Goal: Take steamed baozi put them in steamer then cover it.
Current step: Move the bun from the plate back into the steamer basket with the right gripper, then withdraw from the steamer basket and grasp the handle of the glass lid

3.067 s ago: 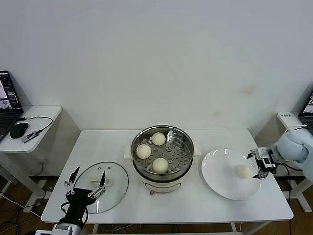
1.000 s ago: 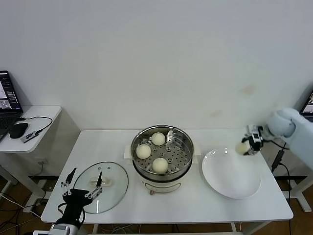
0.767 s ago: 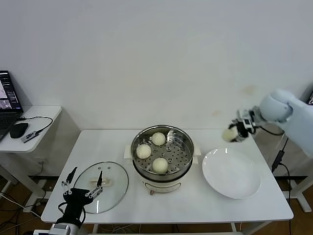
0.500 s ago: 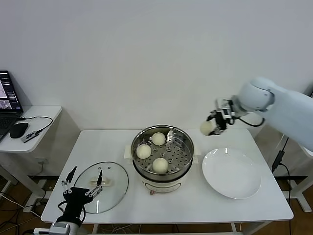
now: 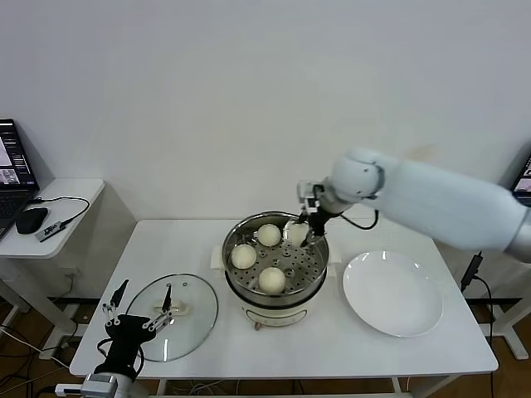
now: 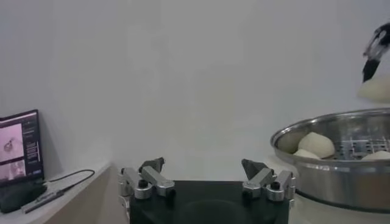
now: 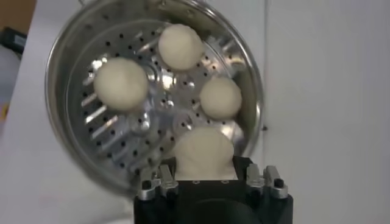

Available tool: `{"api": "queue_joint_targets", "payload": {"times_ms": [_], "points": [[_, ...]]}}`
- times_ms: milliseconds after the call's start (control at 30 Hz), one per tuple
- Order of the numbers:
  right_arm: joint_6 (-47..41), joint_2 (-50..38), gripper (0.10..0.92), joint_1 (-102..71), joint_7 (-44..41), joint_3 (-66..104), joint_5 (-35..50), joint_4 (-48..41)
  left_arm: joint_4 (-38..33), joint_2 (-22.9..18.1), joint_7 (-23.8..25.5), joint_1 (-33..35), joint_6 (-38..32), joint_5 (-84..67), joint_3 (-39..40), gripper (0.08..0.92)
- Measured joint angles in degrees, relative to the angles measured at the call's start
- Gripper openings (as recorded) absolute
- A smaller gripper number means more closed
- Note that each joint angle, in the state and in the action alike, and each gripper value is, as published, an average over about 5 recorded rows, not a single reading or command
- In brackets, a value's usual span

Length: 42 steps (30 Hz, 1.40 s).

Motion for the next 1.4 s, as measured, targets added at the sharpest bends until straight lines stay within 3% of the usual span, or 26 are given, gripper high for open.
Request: {"api": "queue_joint_targets", "payload": {"times_ms": [900,1233,1400], "points": [[-3.9,5.1,0.597,-5.6,2.1,-0.5,-2.7,-4.3,0.4,-0.5,0.0,0.0,-0.1,-0.2,-0.3,0.823],[-3.6,3.3,0.806,-5.6,1.6,0.8,-3.6,-2.9,0.4,-0.4,0.0,0.0,-0.1,-0.1,-0.2,0.823],[-3.2,1.1,0.822,-5.4,2.2,2.3,-3.0,-0.7,0.3,-0.3,0.0,0.0,-0.1,-0.2,-0.3,0.823]]}}
